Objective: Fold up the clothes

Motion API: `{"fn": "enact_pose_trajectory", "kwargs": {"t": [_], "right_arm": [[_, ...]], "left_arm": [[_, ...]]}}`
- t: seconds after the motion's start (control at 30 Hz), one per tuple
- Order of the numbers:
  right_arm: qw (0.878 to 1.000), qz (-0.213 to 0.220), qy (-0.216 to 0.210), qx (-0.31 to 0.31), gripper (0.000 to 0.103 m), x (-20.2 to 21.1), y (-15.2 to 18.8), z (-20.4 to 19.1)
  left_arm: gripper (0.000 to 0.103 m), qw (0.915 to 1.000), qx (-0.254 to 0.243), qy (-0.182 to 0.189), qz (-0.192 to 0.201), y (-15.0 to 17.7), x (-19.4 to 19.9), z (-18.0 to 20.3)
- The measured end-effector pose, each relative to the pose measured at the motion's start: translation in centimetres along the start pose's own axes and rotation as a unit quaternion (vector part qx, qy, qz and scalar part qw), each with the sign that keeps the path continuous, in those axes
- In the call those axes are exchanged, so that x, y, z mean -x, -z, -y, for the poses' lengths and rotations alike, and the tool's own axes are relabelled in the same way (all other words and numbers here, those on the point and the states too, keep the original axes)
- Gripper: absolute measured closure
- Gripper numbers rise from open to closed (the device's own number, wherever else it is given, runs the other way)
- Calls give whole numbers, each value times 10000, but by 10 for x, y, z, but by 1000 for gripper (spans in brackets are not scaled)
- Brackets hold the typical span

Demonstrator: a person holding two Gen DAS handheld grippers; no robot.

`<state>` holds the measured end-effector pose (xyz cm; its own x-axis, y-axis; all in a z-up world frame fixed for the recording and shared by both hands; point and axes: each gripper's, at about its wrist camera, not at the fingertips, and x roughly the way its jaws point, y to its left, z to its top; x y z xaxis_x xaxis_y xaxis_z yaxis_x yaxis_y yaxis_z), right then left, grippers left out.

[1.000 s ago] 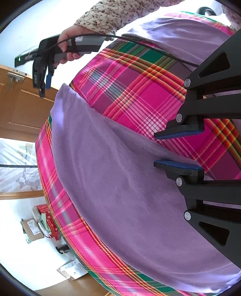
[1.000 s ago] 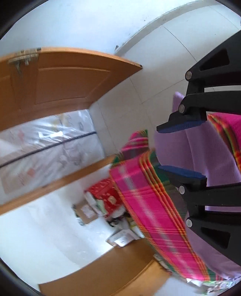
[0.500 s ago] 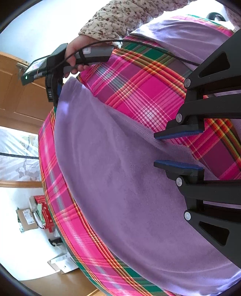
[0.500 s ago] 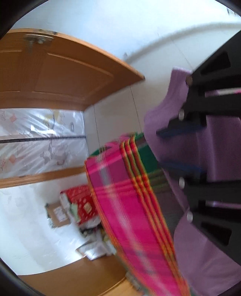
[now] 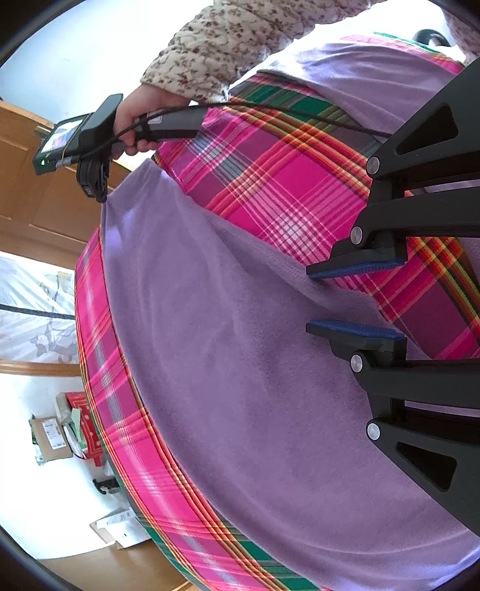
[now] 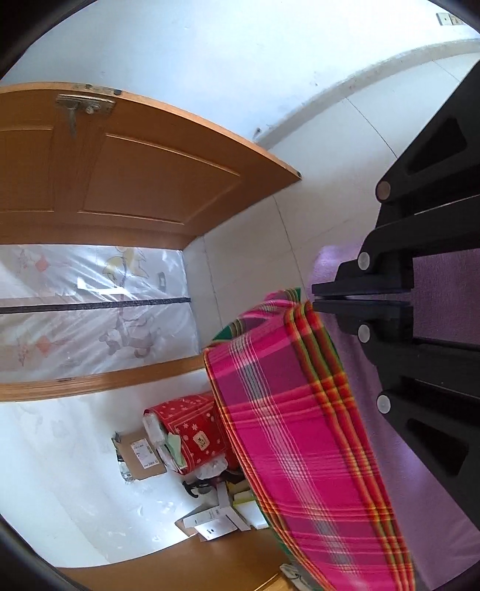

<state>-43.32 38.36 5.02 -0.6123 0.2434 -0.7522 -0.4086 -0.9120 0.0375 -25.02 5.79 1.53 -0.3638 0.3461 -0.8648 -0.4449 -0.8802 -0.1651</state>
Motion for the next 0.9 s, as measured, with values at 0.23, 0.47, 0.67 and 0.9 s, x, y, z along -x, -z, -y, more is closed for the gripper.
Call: {"fn": "enact_pose_trajectory", "kwargs": {"t": [0.23, 0.47, 0.67, 0.9], "right_arm": [[9998, -170, 49, -119, 98, -4, 4, 2], [9997, -19, -184, -187, 85, 41, 9, 4], [9966, 45, -818, 82, 82, 102, 15, -11], [9809, 420, -1716, 817, 78, 195, 31, -52]], "left_arm": [[79, 10000, 34, 17, 19, 1, 4, -2], [79, 9997, 130, 46, 177, 12, 27, -1], [79, 9989, 209, -157, 389, 31, 63, -4], [79, 9913, 732, -866, 664, 79, 139, -42]]}}
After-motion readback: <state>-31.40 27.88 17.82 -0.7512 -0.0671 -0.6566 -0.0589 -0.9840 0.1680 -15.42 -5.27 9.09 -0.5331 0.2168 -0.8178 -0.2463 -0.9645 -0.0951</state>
